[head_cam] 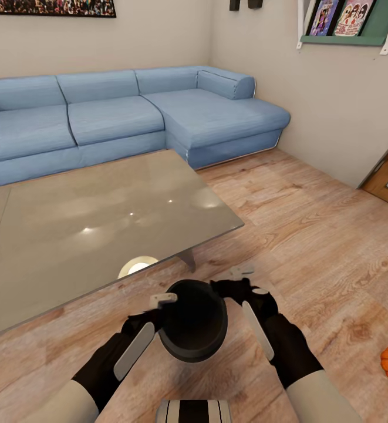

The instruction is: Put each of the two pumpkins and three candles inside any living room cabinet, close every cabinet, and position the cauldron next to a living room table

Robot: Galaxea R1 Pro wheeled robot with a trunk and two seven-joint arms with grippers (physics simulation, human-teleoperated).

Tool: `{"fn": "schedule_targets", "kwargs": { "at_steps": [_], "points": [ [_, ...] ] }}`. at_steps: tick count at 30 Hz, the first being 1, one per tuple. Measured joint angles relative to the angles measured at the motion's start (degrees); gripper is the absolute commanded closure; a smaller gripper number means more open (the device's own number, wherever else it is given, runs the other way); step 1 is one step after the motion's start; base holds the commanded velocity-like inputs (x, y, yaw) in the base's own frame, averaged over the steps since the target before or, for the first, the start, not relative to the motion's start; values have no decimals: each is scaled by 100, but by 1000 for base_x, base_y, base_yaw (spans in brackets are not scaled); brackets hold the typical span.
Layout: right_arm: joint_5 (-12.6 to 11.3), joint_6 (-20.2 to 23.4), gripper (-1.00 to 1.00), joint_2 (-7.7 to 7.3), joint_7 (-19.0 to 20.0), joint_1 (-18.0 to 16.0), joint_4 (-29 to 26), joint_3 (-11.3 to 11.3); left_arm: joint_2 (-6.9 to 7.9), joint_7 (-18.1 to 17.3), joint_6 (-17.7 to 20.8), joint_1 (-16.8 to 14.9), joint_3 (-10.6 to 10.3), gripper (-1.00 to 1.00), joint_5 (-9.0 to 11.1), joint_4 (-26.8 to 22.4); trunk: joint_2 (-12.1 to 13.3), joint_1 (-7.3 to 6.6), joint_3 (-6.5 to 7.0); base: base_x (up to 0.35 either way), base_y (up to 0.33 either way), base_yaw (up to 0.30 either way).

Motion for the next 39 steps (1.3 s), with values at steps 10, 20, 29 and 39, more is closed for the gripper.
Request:
{"fn": "schedule_targets", "kwargs": {
  "at_steps": [10,20,29,39],
  "points": [
    [3,383,-100,-87,1,369,-963,-1,238,285,39,454,10,-100,2,-1037,0,0,0,-3,0,0],
    [-21,1536,-100,-462,14,495,-1965,-13,305,318,157,668,-40,-100,31,-1741,0,3,0,-221,-12,0],
    [-30,2460,-100,-506,16,515,-2416,-203,252,430,525,684,-56,-100,90,-2067,0,3,0,-311,-1,0],
    [-126,2483,-100,-780,703,519,-2475,-989,117,448,550,933,-15,-100,120,-2221,6,-13,110,-78,0,0]
  ]
}}
